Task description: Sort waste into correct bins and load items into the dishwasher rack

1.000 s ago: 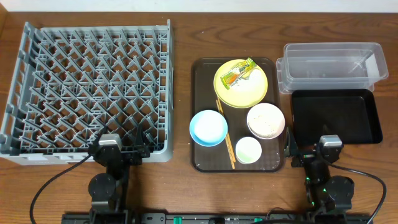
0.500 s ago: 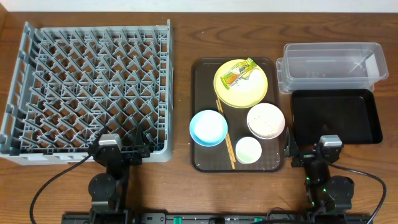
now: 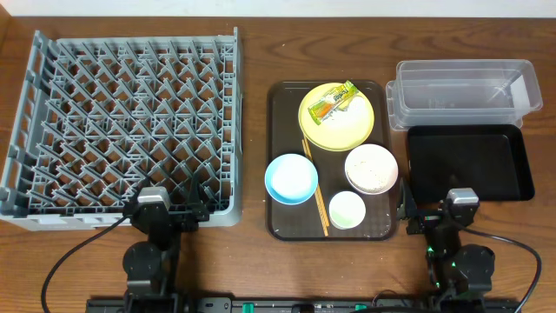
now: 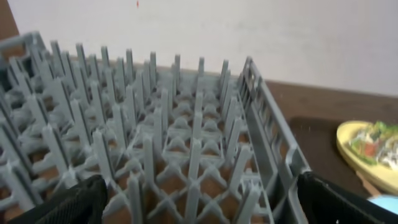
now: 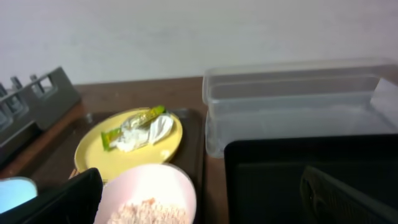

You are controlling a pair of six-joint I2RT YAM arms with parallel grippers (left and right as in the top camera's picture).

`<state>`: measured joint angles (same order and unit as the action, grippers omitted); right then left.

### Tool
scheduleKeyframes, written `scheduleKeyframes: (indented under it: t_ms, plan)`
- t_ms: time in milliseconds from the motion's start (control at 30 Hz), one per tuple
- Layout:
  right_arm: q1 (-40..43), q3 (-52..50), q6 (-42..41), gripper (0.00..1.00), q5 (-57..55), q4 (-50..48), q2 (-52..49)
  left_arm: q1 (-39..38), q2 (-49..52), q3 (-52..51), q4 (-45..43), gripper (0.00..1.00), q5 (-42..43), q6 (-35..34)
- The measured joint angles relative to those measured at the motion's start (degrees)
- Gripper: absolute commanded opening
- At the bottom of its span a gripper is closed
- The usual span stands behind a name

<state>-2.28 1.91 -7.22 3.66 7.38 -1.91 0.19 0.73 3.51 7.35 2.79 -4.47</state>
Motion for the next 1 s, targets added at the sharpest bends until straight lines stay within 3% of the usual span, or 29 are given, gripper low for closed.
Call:
scheduleKeyframes:
  t_ms: [200, 433, 767, 867, 1000]
  plan:
    - [0.0, 8.6, 0.0, 0.99, 1.5, 5.3, -9.4, 0.0, 4.0, 5.7, 13.2, 0.99, -0.2, 0.0]
    - [0.0, 27.6, 0.3, 0.99, 3.5, 12.3, -31.9, 0.0, 16.2, 20.9, 23.2, 0.99, -0.2, -0.2]
    - [-2.1, 60.1, 7.3, 0.99, 5.8, 38.9, -66.4, 0.0, 39.7, 41.4, 41.5, 0.99, 1.7, -2.0]
    - [-2.4, 66.6, 8.9, 0.99, 7.0, 40.3, -74.2, 0.0, 47.8, 50.0, 46.1, 0.99, 2.4, -2.8]
    - [-2.4, 68.3, 9.3, 0.99, 11.9, 34.8, -78.9, 0.0, 55.6, 56.6, 49.5, 0.99, 2.9, -3.1]
